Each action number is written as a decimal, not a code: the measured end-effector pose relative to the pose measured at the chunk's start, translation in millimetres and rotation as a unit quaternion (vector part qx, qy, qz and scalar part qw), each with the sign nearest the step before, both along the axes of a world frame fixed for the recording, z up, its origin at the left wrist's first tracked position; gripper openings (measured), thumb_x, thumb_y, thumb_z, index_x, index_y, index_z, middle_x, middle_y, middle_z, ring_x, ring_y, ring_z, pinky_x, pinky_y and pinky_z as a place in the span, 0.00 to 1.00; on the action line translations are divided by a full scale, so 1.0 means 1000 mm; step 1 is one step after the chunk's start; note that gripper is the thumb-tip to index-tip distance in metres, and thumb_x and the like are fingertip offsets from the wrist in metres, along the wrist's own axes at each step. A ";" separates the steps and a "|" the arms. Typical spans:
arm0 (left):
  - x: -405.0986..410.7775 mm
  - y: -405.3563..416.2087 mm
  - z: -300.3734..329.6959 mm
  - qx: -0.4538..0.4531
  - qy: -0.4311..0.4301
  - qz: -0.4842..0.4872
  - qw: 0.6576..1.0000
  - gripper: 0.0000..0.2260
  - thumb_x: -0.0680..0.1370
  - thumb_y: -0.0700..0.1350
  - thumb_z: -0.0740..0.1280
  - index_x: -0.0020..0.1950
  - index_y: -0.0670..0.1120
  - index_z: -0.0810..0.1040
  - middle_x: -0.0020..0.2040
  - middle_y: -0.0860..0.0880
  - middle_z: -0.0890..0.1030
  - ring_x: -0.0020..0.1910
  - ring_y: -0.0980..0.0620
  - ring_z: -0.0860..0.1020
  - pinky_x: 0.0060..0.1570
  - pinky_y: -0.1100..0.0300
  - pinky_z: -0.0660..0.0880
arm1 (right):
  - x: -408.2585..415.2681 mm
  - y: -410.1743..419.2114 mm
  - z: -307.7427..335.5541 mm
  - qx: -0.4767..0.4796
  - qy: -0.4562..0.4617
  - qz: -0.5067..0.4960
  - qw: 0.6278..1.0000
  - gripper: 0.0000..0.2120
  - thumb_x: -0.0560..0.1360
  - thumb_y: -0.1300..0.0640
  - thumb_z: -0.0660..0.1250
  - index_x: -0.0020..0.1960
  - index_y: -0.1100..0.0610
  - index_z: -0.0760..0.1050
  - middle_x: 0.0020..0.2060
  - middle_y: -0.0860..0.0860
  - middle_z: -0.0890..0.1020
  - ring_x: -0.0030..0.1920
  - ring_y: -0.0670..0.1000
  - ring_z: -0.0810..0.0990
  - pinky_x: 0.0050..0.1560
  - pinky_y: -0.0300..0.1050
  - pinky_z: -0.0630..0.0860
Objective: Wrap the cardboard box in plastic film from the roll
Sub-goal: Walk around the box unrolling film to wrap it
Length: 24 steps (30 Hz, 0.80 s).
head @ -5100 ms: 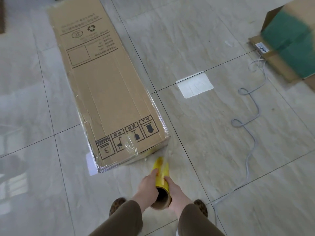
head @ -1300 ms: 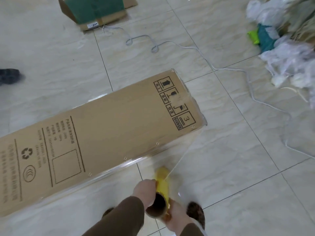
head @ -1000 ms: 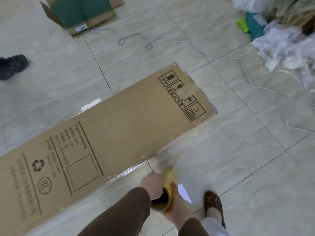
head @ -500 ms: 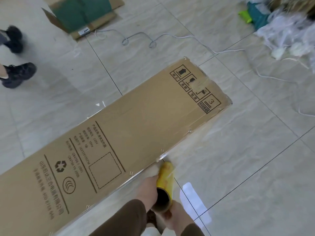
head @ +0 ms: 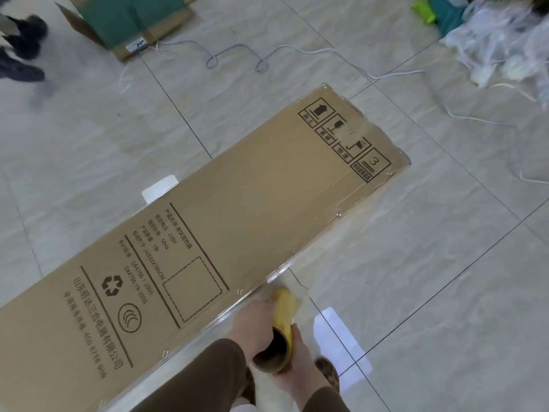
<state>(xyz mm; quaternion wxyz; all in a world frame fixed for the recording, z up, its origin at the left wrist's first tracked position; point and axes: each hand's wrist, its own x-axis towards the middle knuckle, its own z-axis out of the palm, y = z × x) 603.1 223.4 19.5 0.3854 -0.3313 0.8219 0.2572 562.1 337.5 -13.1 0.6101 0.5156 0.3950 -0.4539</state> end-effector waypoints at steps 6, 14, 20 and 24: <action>0.042 -0.006 0.000 0.030 0.005 0.168 0.985 0.28 0.76 0.42 0.62 0.76 0.57 0.63 0.63 0.51 0.79 0.57 0.51 0.79 0.54 0.60 0.77 | 0.032 -0.009 -0.001 -0.019 0.006 -0.048 0.999 0.29 0.84 0.42 0.56 0.72 0.64 0.73 0.59 0.69 0.82 0.57 0.68 0.81 0.50 0.63 0.79; 0.053 -0.006 -0.001 -0.034 0.012 0.160 0.986 0.22 0.78 0.36 0.59 0.70 0.54 0.71 0.63 0.52 0.79 0.59 0.51 0.79 0.54 0.62 0.75 | 0.045 -0.019 0.010 -0.008 0.029 0.006 1.000 0.24 0.86 0.48 0.55 0.72 0.63 0.74 0.62 0.67 0.81 0.62 0.67 0.79 0.71 0.62 0.70; 0.053 -0.008 0.000 -0.061 -0.032 0.064 0.996 0.15 0.78 0.37 0.60 0.62 0.49 0.76 0.58 0.49 0.80 0.55 0.49 0.80 0.49 0.60 0.75 | 0.056 -0.017 0.018 -0.045 0.042 -0.003 0.998 0.15 0.87 0.61 0.54 0.67 0.65 0.74 0.59 0.66 0.81 0.65 0.69 0.77 0.64 0.64 0.77; 0.057 -0.009 0.000 -0.065 -0.055 -0.017 0.996 0.19 0.77 0.34 0.63 0.66 0.48 0.74 0.59 0.47 0.81 0.56 0.47 0.80 0.51 0.55 0.76 | 0.073 -0.007 0.017 -0.051 0.012 -0.007 0.999 0.15 0.87 0.64 0.53 0.69 0.68 0.72 0.53 0.69 0.84 0.55 0.70 0.80 0.45 0.65 0.84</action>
